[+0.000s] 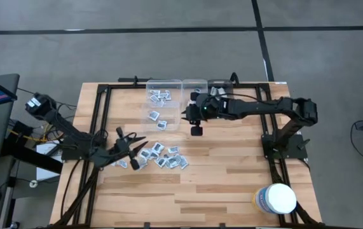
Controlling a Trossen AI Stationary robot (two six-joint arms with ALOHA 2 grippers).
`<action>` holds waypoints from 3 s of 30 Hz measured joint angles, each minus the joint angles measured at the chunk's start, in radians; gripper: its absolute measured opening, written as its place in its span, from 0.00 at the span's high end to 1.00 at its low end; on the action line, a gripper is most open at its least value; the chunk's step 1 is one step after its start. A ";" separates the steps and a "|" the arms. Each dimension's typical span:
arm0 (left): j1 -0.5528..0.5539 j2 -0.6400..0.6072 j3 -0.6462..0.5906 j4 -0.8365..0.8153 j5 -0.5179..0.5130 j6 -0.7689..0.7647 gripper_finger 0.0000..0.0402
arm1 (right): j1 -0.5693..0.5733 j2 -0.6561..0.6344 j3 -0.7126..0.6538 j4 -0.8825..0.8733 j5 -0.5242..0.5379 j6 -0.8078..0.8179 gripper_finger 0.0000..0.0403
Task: Pick & Place First Aid Supplies
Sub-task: Put the alcohol pad into the top right transparent bin
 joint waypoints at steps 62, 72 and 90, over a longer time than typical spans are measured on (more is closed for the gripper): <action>0.257 0.006 0.000 -0.508 0.675 -0.349 0.77 | 0.293 0.300 0.045 0.034 0.053 0.478 0.98; 0.301 0.006 0.000 -0.508 0.672 -0.349 0.77 | 0.123 0.083 0.045 0.151 -0.301 0.593 0.98; 0.389 0.006 0.000 -0.506 0.672 -0.350 0.77 | -0.048 0.022 0.046 0.453 -0.714 1.052 0.99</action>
